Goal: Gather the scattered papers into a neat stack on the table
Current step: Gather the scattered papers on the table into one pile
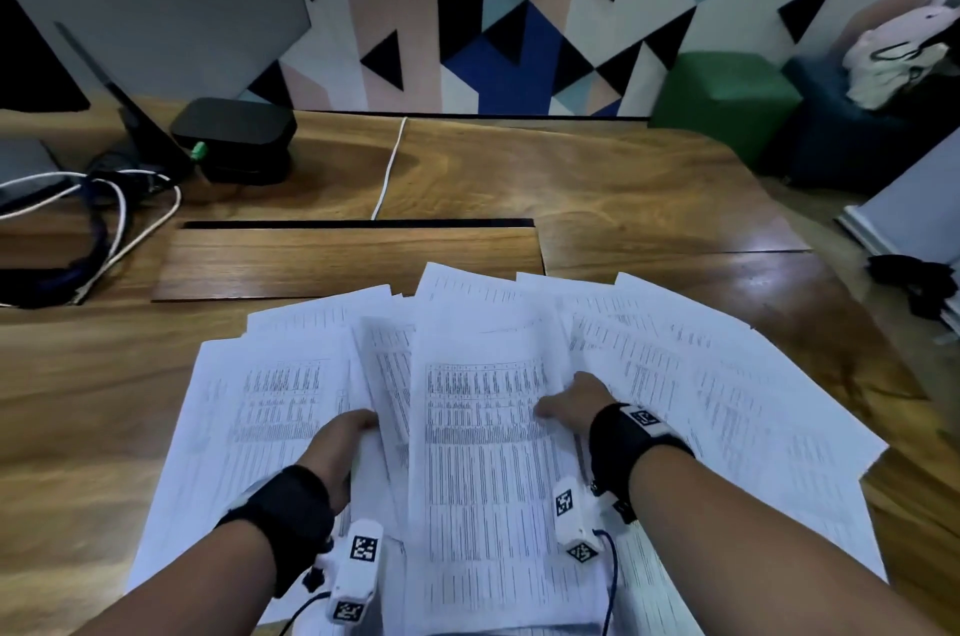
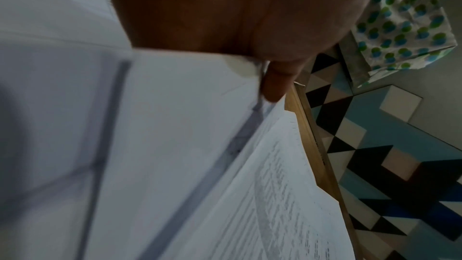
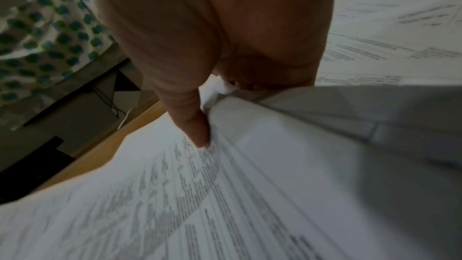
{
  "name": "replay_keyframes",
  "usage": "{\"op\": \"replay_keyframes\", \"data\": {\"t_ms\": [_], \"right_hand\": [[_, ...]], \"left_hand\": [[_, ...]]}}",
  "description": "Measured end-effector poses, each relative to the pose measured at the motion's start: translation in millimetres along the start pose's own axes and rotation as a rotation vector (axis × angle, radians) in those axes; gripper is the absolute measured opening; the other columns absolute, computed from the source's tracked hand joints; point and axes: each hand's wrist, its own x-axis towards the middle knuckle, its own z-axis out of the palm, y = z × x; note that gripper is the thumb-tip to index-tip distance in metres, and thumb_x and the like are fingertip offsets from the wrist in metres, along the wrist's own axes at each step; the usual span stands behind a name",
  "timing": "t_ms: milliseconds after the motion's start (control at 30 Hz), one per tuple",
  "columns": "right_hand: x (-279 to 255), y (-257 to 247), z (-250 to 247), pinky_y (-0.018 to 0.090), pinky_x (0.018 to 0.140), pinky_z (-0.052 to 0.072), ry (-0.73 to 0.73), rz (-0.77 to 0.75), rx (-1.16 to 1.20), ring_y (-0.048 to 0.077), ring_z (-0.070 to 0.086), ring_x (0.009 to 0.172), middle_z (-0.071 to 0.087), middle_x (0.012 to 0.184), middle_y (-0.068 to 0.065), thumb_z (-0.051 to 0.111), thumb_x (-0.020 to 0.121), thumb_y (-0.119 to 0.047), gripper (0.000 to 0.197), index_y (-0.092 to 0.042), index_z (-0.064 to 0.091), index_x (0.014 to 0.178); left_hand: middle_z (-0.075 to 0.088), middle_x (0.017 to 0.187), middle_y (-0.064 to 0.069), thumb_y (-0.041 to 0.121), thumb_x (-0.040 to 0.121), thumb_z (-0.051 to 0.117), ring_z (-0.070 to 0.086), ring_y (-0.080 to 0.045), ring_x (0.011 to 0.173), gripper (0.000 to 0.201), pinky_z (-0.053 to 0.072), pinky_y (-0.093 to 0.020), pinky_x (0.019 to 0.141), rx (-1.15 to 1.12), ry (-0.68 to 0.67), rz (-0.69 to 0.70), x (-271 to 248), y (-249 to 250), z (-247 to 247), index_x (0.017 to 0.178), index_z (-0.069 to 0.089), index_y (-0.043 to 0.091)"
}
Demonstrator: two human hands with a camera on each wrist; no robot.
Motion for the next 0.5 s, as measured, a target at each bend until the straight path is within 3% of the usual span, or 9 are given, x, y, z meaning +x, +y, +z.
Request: {"op": "replay_keyframes", "data": {"t_ms": [67, 133, 200, 267, 333, 400, 433, 500], "right_hand": [[3.0, 2.1, 4.3, 0.027, 0.067, 0.043, 0.022, 0.007, 0.001, 0.024, 0.054, 0.091, 0.05, 0.111, 0.012, 0.074, 0.08, -0.031, 0.064, 0.001, 0.045, 0.127], [2.3, 0.9, 12.9, 0.029, 0.081, 0.047, -0.003, 0.004, 0.023, 0.029, 0.053, 0.113, 0.05, 0.13, 0.014, 0.073, 0.08, -0.041, 0.082, 0.0, 0.037, 0.139], [-3.4, -3.8, 24.9, 0.036, 0.101, 0.042, -0.059, -0.041, 0.024, 0.03, 0.044, 0.131, 0.039, 0.149, 0.014, 0.068, 0.081, -0.052, 0.09, -0.003, 0.029, 0.145], [-10.7, -7.1, 34.3, 0.038, 0.109, 0.033, -0.088, -0.091, 0.055, 0.028, 0.034, 0.14, 0.029, 0.156, 0.01, 0.059, 0.084, -0.059, 0.091, -0.006, 0.022, 0.149], [-10.9, -5.6, 37.0, 0.039, 0.11, 0.034, 0.014, -0.073, 0.19, 0.028, 0.039, 0.137, 0.034, 0.153, 0.01, 0.053, 0.084, -0.065, 0.088, -0.008, 0.03, 0.146], [-6.8, -1.9, 31.7, 0.042, 0.101, 0.045, 0.22, -0.031, 0.217, 0.03, 0.054, 0.118, 0.049, 0.138, 0.013, 0.052, 0.075, -0.072, 0.085, -0.007, 0.046, 0.13], [-5.4, 0.9, 29.1, 0.042, 0.098, 0.048, 0.276, 0.0, 0.139, 0.031, 0.055, 0.114, 0.049, 0.135, 0.014, 0.054, 0.071, -0.072, 0.086, -0.006, 0.047, 0.126], [-3.8, 5.7, 27.5, 0.044, 0.101, 0.044, 0.289, 0.048, -0.089, 0.035, 0.046, 0.123, 0.038, 0.139, 0.016, 0.064, 0.066, -0.071, 0.093, -0.005, 0.043, 0.129]], "left_hand": [[0.07, 0.116, -0.02, 0.044, 0.092, 0.051, 0.064, -0.038, 0.109, 0.045, 0.045, -0.05, 0.101, -0.119, -0.028, -0.002, 3.0, 1.0, -3.4, 0.119, 0.067, 0.012], [0.071, 0.111, -0.004, 0.059, 0.087, 0.056, 0.062, -0.027, 0.111, 0.045, 0.043, -0.04, 0.102, -0.054, -0.108, -0.003, 0.7, 1.7, -0.3, 0.112, 0.066, 0.022], [0.066, 0.099, 0.002, 0.042, 0.084, 0.069, 0.06, -0.02, 0.098, 0.029, 0.042, -0.031, 0.09, 0.168, -0.076, 0.089, -2.4, 1.0, 3.8, 0.099, 0.064, 0.017], [0.074, 0.09, -0.01, 0.018, 0.082, 0.075, 0.068, -0.024, 0.084, 0.021, 0.048, -0.031, 0.079, 0.29, -0.027, 0.158, -0.8, 0.1, 7.4, 0.096, 0.068, 0.003], [0.076, 0.092, -0.019, 0.01, 0.081, 0.074, 0.072, -0.034, 0.084, 0.025, 0.055, -0.04, 0.083, 0.249, -0.04, 0.161, -1.6, 3.3, 1.7, 0.102, 0.07, -0.002], [0.076, 0.094, -0.02, 0.007, 0.08, 0.074, 0.072, -0.039, 0.086, 0.024, 0.055, -0.052, 0.086, 0.178, -0.018, 0.179, -4.2, 10.1, -14.8, 0.103, 0.07, 0.001], [0.075, 0.094, -0.021, 0.006, 0.08, 0.073, 0.072, -0.041, 0.086, 0.023, 0.055, -0.054, 0.085, 0.157, 0.023, 0.201, -4.7, 12.6, -26.3, 0.102, 0.069, 0.002], [0.074, 0.096, -0.023, 0.004, 0.08, 0.072, 0.071, -0.042, 0.087, 0.025, 0.055, -0.056, 0.084, 0.12, 0.151, 0.225, 2.3, 11.3, -52.2, 0.105, 0.067, 0.003]]}}
